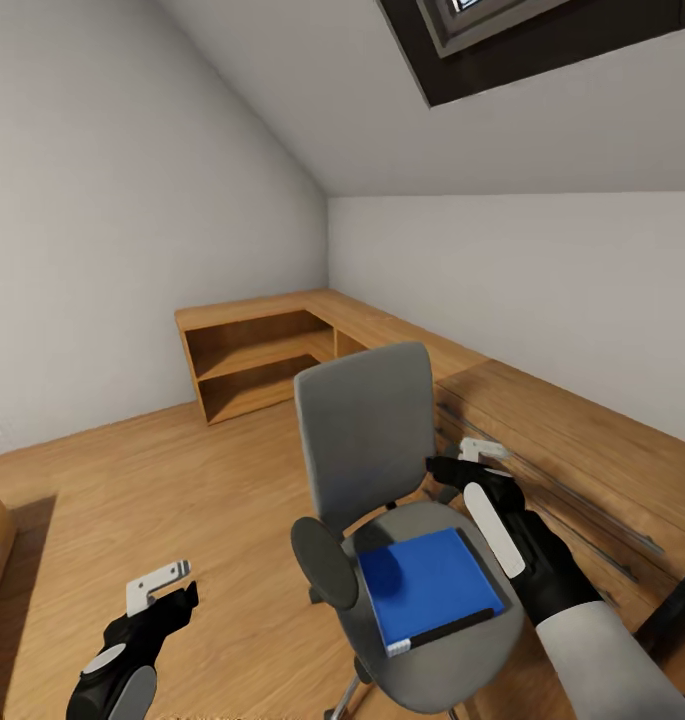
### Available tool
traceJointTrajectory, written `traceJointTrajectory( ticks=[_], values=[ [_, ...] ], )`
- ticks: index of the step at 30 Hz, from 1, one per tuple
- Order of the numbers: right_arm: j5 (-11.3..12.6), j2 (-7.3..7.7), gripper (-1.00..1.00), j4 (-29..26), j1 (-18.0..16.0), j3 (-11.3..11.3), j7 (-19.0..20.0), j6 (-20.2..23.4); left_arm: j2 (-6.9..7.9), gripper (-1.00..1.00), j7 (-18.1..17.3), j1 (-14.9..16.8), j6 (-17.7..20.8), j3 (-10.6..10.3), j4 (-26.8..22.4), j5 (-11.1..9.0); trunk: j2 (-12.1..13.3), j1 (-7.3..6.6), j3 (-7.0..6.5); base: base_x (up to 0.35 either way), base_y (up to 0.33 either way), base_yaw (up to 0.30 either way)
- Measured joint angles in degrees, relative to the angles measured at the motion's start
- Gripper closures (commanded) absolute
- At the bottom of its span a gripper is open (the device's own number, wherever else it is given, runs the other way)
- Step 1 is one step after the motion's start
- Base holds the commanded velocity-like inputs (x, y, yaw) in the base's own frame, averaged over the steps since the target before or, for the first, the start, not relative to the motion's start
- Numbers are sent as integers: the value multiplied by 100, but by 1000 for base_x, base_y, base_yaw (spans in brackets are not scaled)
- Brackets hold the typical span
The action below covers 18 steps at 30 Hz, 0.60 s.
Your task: In the bedroom, organize the workspace by keeping the computer under the desk, ensuring the monitor is on the desk, placing the keyboard on the desk next to the monitor, placing the mouse on the desk next to the keyboard, moving the folder from the swivel chair onto the desk next to the mouse, stacking the notebook on top of the folder with the pen on top of the notebook, and positioning the swivel chair next to the desk.
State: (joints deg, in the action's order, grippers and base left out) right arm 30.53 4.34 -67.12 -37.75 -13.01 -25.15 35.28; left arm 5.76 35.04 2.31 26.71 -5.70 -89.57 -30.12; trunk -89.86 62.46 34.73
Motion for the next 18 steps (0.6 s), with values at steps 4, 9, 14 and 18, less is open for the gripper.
traceJointTrajectory(
  ticks=[4, 9, 14, 18],
  values=[
    [3, -2, -100, 5, 0, 0, 7, -9, -1, -100, 0, 0, 0, 4, -44, 0, 0, 0, 0, 0, 0, 277],
    [13, 14, -100, 10, 1, 6, 39, -17, -2, -100, 0, 1, 0, 11, -207, -7, 0, 0, 0, 0, 0, 183],
    [2, 23, -100, 170, 2, 6, 51, -78, -2, -100, -1, 2, 0, 12, -243, -8, -159, 87, 71, 0, 0, 42],
    [-3, 27, -100, 393, 2, 0, 60, -270, -2, -100, 0, 2, 1, 12, -250, -8, -319, 175, 143, 0, 0, 12]
  ],
)
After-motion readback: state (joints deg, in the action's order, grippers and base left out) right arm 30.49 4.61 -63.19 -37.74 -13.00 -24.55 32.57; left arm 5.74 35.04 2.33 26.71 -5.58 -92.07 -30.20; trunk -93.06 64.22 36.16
